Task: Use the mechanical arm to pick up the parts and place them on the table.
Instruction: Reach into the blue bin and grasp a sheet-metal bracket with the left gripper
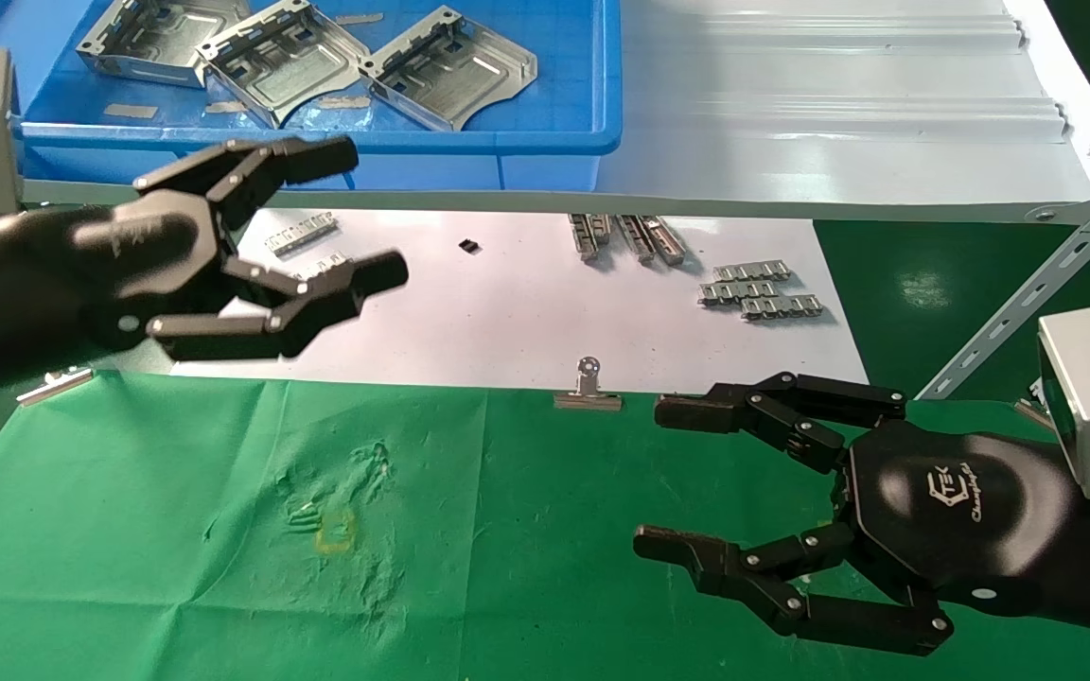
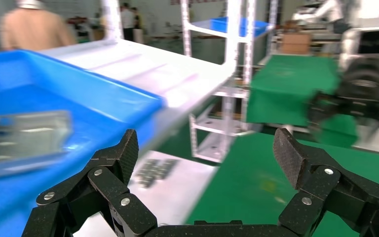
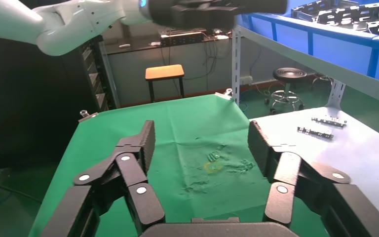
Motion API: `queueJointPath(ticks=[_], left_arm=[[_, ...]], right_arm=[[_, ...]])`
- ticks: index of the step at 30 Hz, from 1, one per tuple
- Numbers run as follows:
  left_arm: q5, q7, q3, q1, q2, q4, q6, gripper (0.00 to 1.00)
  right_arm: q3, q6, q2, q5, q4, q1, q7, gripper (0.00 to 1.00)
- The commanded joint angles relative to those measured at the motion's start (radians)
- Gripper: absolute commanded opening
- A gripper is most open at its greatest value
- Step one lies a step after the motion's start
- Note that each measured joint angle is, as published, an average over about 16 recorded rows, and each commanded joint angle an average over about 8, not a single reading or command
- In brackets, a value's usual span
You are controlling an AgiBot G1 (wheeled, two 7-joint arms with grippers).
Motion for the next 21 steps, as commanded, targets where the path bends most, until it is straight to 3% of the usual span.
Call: queueJointPath(ticks=[1, 14, 21], left_arm=[[0.023, -0.001, 0.007, -0.041, 0.021, 0.033, -0.025, 1.0], [0.324, 0.057, 0.15, -0.467, 0.185, 0.522, -0.128, 1.0], [0.433, 0.12, 0.198, -0.62, 0.261, 0.747, -0.26, 1.0]], right_arm=[[0.0, 0.0, 0.0, 0.0, 0.0, 0.0, 0.0, 0.0], [0.0, 0.0, 0.0, 0.0, 0.0, 0.0, 0.0, 0.0], [0.0, 0.0, 0.0, 0.0, 0.0, 0.0, 0.0, 0.0]])
